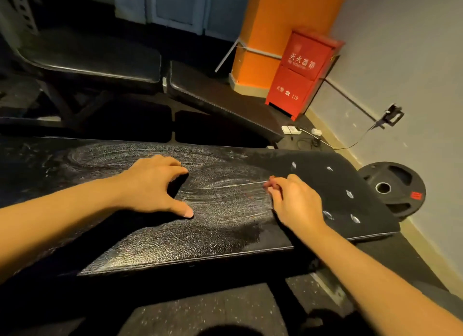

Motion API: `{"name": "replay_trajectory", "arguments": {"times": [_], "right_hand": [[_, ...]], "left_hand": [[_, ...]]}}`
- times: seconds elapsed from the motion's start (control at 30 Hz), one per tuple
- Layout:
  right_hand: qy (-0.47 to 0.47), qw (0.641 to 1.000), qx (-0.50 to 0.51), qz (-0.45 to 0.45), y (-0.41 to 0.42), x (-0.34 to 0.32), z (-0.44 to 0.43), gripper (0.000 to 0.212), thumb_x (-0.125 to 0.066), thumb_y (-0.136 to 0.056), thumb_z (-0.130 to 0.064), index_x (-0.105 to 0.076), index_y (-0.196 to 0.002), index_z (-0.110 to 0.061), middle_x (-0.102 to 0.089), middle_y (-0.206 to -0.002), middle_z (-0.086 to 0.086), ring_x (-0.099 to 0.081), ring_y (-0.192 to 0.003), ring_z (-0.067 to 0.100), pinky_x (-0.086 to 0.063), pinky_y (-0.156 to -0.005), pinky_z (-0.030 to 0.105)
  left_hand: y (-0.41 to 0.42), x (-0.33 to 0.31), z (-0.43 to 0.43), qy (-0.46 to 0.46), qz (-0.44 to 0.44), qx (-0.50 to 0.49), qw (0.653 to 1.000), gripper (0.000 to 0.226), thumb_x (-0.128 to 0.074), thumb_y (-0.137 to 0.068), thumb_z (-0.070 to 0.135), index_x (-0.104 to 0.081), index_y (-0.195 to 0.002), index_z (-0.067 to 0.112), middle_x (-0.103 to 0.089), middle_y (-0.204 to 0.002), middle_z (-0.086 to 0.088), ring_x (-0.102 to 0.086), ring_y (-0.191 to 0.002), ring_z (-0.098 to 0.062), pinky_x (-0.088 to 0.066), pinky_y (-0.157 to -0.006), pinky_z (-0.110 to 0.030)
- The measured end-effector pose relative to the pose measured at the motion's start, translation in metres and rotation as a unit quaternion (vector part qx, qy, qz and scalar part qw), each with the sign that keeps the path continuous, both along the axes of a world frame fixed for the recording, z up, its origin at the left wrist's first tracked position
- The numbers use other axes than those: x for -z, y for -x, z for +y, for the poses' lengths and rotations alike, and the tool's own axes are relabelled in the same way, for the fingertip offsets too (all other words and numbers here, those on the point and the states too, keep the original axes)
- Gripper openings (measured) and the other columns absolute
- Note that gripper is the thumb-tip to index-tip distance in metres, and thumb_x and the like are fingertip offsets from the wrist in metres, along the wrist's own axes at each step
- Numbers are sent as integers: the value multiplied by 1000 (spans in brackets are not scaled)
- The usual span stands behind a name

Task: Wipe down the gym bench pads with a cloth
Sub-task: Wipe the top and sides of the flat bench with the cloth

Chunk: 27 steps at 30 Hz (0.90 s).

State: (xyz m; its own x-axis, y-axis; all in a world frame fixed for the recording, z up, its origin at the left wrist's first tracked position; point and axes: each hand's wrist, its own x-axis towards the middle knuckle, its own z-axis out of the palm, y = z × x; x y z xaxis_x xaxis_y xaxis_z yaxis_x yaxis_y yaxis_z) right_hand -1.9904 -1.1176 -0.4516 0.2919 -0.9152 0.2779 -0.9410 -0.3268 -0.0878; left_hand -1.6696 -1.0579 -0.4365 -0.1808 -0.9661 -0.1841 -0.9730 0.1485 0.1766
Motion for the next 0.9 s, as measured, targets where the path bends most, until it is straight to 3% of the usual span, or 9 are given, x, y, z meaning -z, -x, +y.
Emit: {"name": "replay_trajectory", "arguments": {"times": [0.1,0.2,0.33,0.43,0.5,0.6,0.67,0.8,0.9], "right_hand": [[-20,993,111,35,57,-10,-44,24,-54,-101,-32,-74,-112,-24,-65,-98,5,-67,-89,32,-54,-69,40],[-12,994,96,42,46,-7,-45,26,-52,-102,-31,-73,-114,-22,-65,-102,7,-67,-91,31,-50,-69,37],[-22,996,-88,-23,-26,3,0,29,-49,-103,-35,-68,-120,-21,-61,-106,5,-63,-93,26,-49,-73,37],[-58,957,-277,-68,-57,5,49,23,-61,-97,-27,-68,-117,-19,-57,-102,5,-58,-91,26,-48,-75,40],[-38,943,-323,-77,-40,9,53,22,-66,-94,-25,-69,-115,-19,-55,-97,3,-56,-87,26,-48,-75,41],[-6,960,-271,-72,28,11,22,18,-62,-97,-31,-71,-112,-29,-51,-93,-3,-57,-86,23,-48,-72,38],[5,984,-169,-51,85,8,-17,19,-60,-98,-34,-74,-112,-33,-56,-96,-3,-62,-89,25,-49,-72,38],[-6,999,35,-19,158,-3,-47,27,-56,-100,-31,-73,-117,-19,-60,-100,9,-63,-88,36,-48,-71,41],[-17,999,-21,-42,113,0,-1,24,-56,-98,-26,-72,-117,-27,-62,-110,9,-63,-98,34,-48,-81,40]], "left_hand": [[18,8,-1,9,-34,-7,999,144,-30,-41,110,-34,-157,27,-35,-157,9,-33,-140,-16,-30,-118,-41],[24,6,-4,-13,-25,-34,999,143,-37,-41,108,-29,-159,28,-31,-158,11,-30,-142,-15,-27,-120,-42],[33,-3,-4,-48,-16,-69,996,146,-43,-36,108,-27,-160,31,-24,-165,9,-23,-150,-17,-24,-123,-46],[41,-6,2,-51,-5,-112,992,153,-39,-30,111,-30,-159,29,-22,-167,5,-21,-153,-20,-24,-123,-46],[47,-8,12,-39,4,-144,989,146,-44,-36,107,-35,-158,27,-27,-165,5,-27,-150,-22,-29,-121,-48],[58,-6,27,-14,23,-169,985,132,-46,-46,99,-42,-154,23,-40,-158,3,-39,-143,-21,-37,-115,-47],[70,-3,35,11,16,-173,985,133,-40,-46,104,-45,-152,24,-43,-155,3,-41,-141,-21,-38,-113,-46],[99,0,49,44,42,-190,980,126,-44,-50,102,-46,-150,25,-47,-150,6,-44,-136,-19,-39,-111,-45],[119,1,59,41,31,-195,979,125,-44,-52,99,-45,-151,23,-49,-147,5,-46,-133,-19,-41,-109,-42]]}}
